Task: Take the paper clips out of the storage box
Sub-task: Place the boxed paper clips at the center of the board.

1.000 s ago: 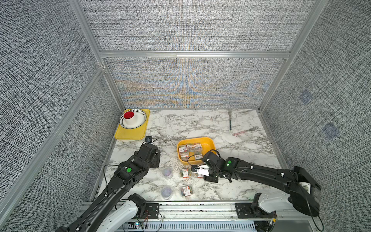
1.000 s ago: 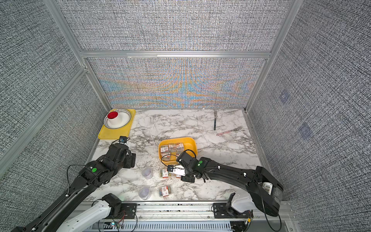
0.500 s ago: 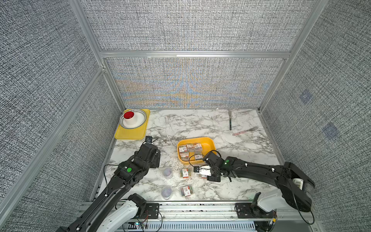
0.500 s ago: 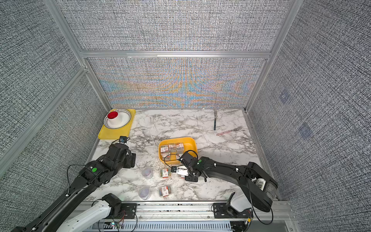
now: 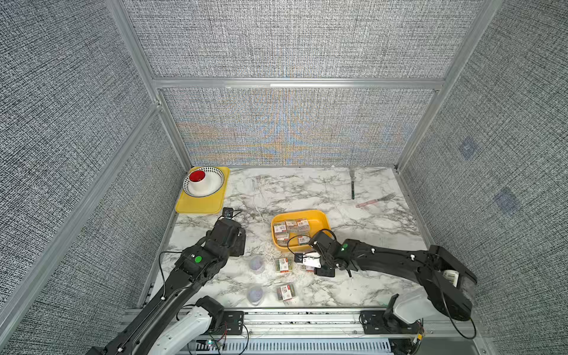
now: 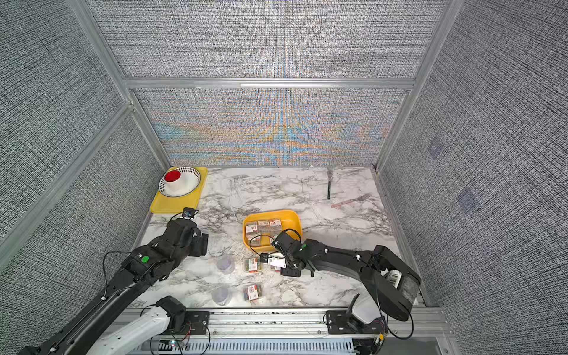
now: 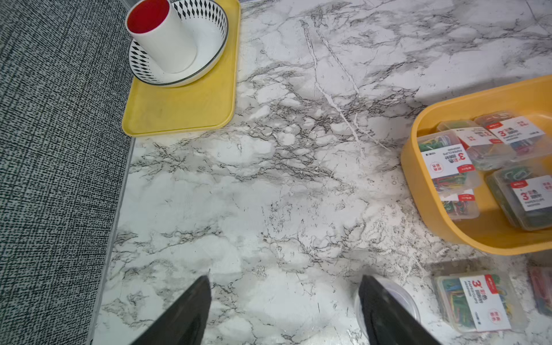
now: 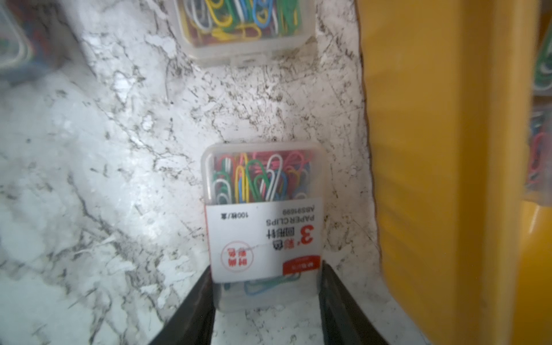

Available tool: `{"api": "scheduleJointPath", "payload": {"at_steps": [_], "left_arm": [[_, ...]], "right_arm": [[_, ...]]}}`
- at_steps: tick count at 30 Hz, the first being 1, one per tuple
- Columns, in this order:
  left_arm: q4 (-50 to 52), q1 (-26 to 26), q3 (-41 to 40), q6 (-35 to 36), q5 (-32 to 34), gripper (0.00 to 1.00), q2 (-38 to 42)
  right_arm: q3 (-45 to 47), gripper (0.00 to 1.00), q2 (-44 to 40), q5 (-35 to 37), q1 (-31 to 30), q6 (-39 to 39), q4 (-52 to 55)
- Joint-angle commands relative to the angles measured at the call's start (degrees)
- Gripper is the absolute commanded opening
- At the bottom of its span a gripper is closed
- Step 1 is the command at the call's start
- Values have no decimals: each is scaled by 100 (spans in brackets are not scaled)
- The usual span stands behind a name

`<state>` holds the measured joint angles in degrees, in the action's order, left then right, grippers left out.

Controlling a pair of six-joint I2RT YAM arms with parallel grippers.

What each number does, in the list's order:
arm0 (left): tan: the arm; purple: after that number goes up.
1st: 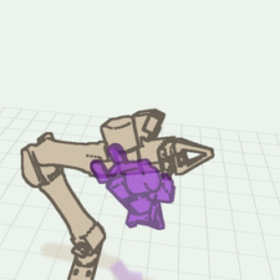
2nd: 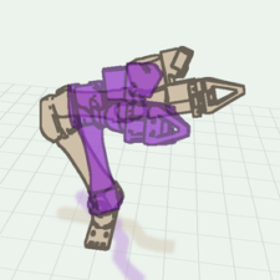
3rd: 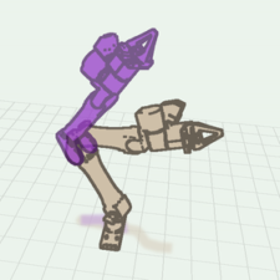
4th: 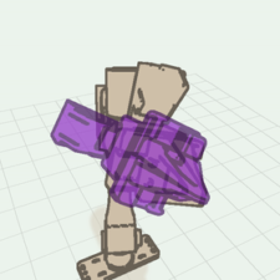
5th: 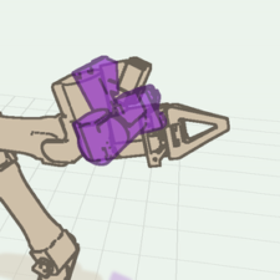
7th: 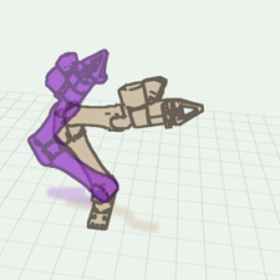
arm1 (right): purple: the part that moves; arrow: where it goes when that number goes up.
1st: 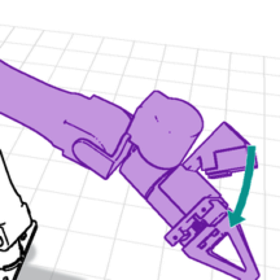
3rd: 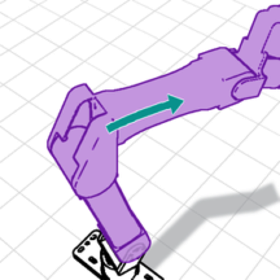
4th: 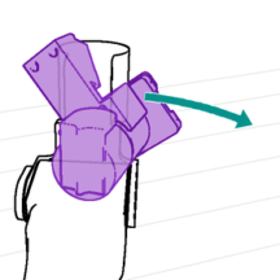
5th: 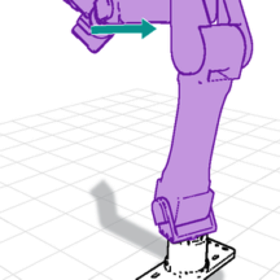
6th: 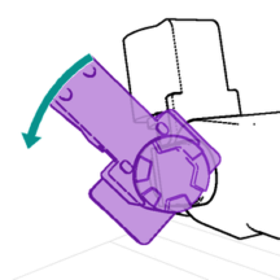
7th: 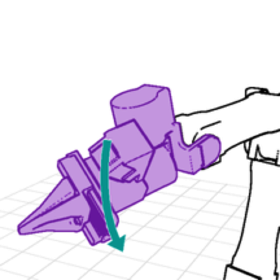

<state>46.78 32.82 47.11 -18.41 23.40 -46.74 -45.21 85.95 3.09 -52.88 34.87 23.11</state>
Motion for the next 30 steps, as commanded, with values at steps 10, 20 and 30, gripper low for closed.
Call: {"api": "scheduleJointPath", "payload": {"at_steps": [10, 20, 30], "left_arm": [[-73, -21, -9, 57, -90, 81, 7], [-74, -21, -9, 57, -99, 81, 11], [-81, -21, -4, 58, -81, 81, 38]], "right_arm": [[-23, 52, 239, 130, -3, 73, 50], [-25, 67, 62, 186, -11, 15, 210], [-408, 74, -517, 411, -62, -105, 441]]}}
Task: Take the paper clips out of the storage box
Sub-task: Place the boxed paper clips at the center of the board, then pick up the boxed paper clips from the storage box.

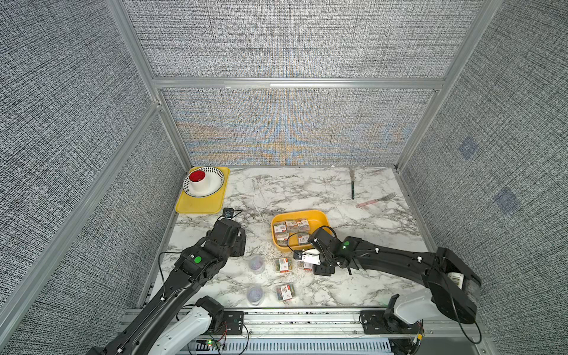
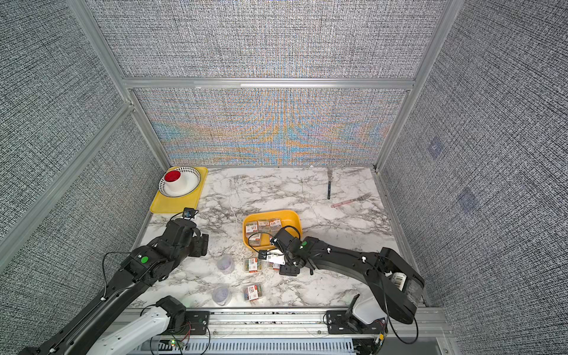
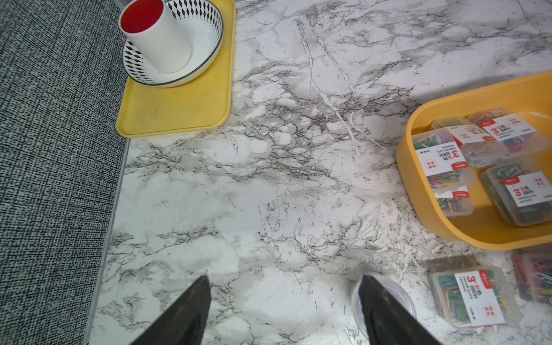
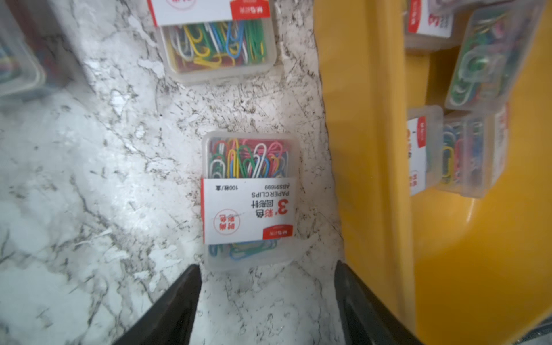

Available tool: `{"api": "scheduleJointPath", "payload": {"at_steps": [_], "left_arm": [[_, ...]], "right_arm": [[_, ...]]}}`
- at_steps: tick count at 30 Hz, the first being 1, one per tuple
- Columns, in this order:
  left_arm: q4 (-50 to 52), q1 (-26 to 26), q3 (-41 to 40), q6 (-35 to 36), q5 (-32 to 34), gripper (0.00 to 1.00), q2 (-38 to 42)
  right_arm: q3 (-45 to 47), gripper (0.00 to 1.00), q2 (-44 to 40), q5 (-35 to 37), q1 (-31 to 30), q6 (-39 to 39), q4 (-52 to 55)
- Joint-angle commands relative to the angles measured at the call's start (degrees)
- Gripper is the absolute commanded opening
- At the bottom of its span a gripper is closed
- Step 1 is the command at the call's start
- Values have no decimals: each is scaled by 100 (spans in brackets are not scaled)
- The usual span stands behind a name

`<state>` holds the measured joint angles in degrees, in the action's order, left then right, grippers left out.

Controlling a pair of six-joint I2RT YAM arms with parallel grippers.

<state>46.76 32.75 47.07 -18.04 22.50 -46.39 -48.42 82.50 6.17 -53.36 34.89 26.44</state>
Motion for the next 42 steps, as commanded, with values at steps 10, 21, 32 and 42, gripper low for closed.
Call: {"api": "scheduleJointPath", "payload": {"at_steps": [10, 21, 32, 42], "left_arm": [[-58, -15, -12, -25, 59, 81, 51], [123, -6, 79, -157, -57, 77, -87], [-180, 16, 279, -712, -788, 65, -671], [-900, 1038, 1371, -1203, -860, 62, -2894]], "right_arm": [[-333, 74, -1173, -35, -25, -945, -453], [-470, 74, -1061, 296, 381, -3183, -888], [-144, 73, -1473, -428, 1783, -4321, -982], [-18, 72, -1898, -565, 2282, -4333, -625]]}}
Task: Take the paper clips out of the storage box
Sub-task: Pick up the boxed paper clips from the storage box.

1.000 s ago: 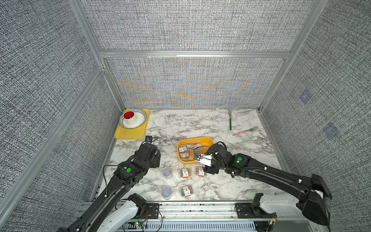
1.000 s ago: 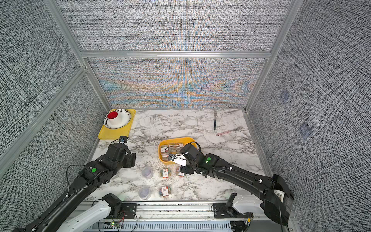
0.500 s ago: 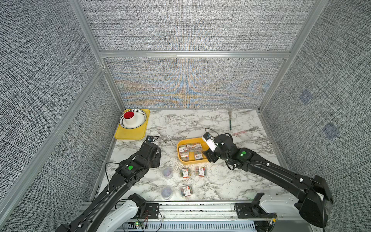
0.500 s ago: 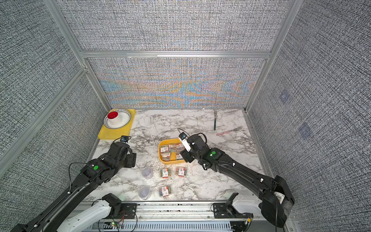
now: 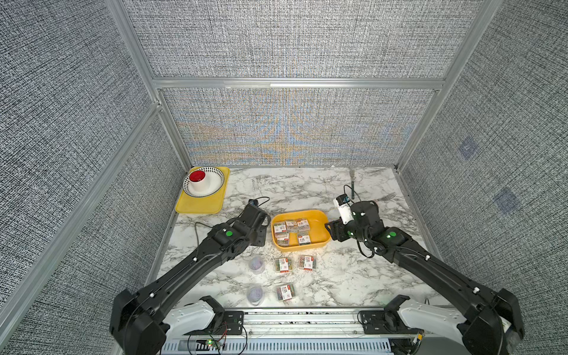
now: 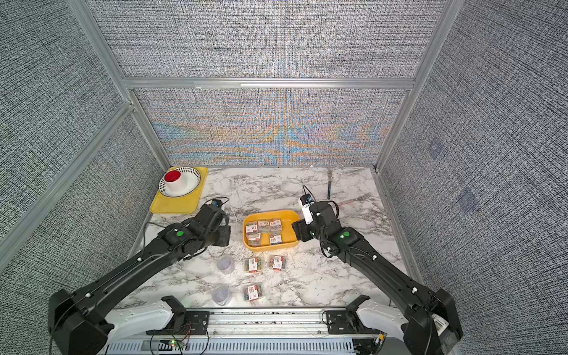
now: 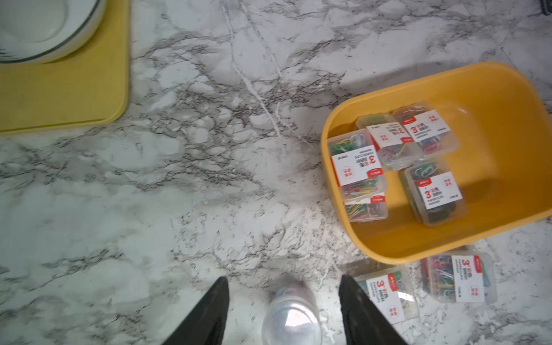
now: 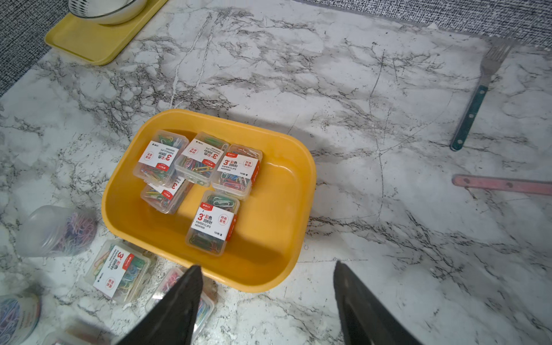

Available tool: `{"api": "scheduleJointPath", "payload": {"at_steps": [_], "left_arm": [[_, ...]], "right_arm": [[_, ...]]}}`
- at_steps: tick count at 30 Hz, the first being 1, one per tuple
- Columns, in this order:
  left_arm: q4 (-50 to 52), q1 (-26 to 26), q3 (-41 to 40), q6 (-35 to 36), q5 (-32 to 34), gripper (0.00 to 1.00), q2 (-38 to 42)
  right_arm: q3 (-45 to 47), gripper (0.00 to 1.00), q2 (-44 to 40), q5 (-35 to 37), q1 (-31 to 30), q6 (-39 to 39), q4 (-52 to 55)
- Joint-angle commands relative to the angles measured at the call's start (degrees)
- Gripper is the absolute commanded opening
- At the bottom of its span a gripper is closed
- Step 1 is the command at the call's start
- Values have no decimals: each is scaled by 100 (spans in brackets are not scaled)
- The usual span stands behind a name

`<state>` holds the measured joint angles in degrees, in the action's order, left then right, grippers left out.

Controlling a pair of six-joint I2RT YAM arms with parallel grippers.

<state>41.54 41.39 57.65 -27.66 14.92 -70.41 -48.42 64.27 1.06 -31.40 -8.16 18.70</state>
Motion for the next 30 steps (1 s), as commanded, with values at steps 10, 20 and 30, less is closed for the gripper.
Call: {"api": "scheduleJointPath", "payload": {"at_steps": [10, 20, 30], "left_arm": [[-29, 867, 2594, -423, -414, 65, -2999], [1528, 978, 4825, -847, -387, 66, -4977], [2264, 960, 5805, -1151, -92, 69, -5853]], "right_arm": [[181, 72, -756, 190, 475, -141, 224], [52, 71, -968, 248, 618, -168, 406], [121, 71, -1026, 145, 631, -168, 458]]}}
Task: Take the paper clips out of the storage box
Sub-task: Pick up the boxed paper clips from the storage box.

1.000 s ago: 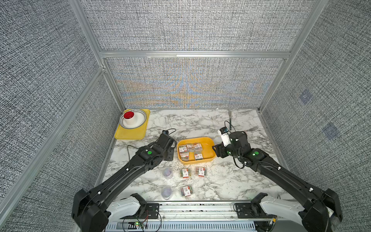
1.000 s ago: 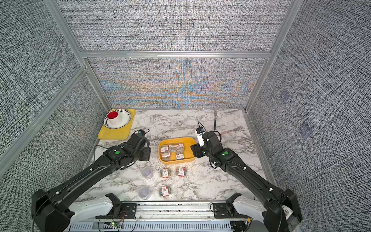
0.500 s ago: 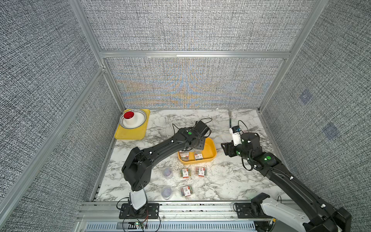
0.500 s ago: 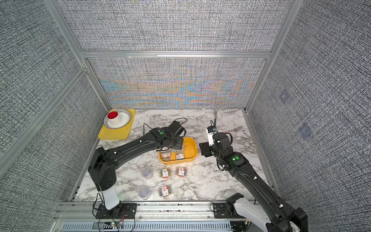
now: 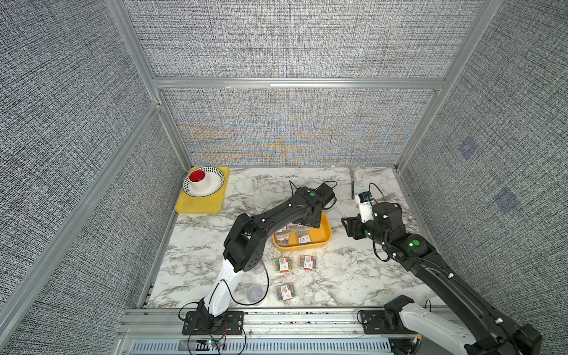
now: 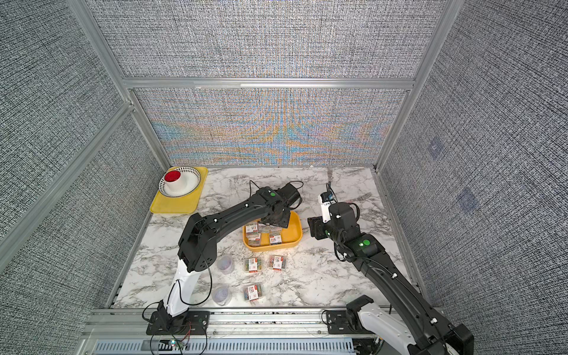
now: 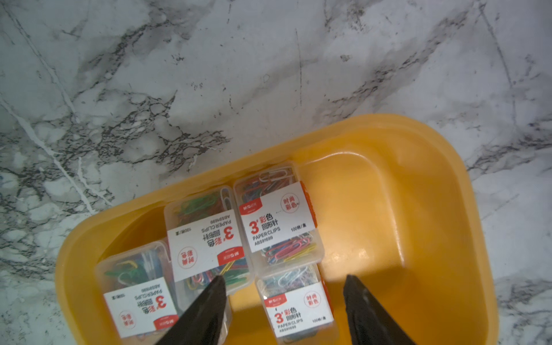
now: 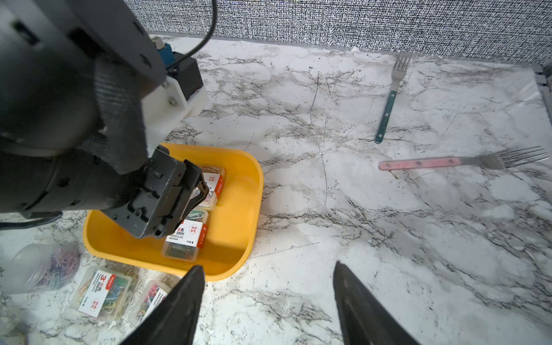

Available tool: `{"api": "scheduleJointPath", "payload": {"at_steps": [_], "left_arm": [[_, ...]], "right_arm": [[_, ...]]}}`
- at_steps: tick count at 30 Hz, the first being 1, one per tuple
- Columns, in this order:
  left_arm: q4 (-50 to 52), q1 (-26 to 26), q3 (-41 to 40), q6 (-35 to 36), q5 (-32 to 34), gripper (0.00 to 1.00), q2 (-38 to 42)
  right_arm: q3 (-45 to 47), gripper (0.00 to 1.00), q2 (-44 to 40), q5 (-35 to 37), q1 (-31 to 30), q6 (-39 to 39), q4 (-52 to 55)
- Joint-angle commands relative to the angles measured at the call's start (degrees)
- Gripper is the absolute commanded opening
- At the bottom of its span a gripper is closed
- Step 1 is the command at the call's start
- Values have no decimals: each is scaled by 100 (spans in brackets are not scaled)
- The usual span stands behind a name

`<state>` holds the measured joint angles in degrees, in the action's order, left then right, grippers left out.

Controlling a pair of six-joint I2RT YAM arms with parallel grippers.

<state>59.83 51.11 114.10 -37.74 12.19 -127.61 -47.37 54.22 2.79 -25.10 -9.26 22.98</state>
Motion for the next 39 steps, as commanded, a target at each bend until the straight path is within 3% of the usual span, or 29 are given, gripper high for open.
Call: {"api": "scheduleJointPath", "payload": {"at_steps": [1, 12, 26, 39], "left_arm": [[496, -14, 226, -162, 208, 70, -214], [635, -122, 663, -244, 42, 70, -695], [532, -225, 1210, -328, -631, 70, -1220], [450, -231, 1219, -348, -783, 69, -1198]], "right_arm": [[45, 71, -38, -41, 5, -59, 22], [351, 70, -205, -94, 14, -94, -88], [412, 70, -271, -112, 14, -85, -92], [395, 69, -196, -140, 14, -103, -92]]}}
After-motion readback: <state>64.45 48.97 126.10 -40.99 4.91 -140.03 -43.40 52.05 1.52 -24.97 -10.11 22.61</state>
